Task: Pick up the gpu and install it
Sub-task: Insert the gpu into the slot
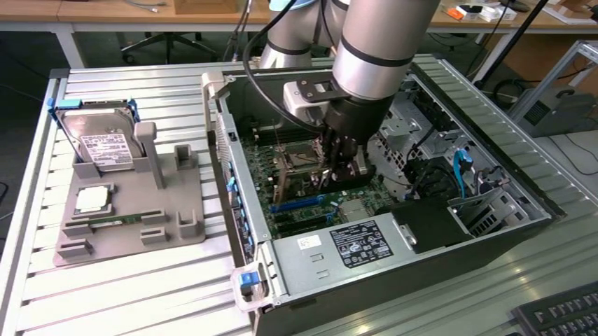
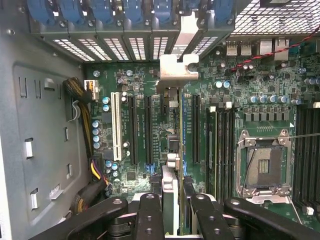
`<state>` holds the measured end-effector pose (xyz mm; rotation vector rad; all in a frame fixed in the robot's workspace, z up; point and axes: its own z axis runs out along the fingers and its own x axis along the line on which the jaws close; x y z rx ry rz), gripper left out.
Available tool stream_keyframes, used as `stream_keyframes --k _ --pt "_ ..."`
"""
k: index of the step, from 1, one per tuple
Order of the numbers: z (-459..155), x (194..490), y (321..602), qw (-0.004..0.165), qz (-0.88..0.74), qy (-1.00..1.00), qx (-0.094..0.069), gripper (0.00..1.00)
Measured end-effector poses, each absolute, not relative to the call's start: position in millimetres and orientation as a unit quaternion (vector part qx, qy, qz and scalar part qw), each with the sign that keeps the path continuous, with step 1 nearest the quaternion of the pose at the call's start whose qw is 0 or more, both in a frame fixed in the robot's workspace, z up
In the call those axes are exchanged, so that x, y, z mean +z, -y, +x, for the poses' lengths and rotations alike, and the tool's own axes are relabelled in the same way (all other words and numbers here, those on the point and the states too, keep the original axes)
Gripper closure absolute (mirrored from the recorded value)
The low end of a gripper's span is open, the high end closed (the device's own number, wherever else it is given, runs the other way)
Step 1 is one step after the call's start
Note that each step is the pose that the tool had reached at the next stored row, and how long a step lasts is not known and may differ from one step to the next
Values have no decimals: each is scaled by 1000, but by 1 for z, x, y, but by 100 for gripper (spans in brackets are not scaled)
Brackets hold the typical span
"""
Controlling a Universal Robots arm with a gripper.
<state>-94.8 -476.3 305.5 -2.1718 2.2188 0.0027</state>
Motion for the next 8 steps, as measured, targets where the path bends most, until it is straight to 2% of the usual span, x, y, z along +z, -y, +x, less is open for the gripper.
stream_keyframes --k 8 --pt "-98 304 476 18 -699 -715 1 73"
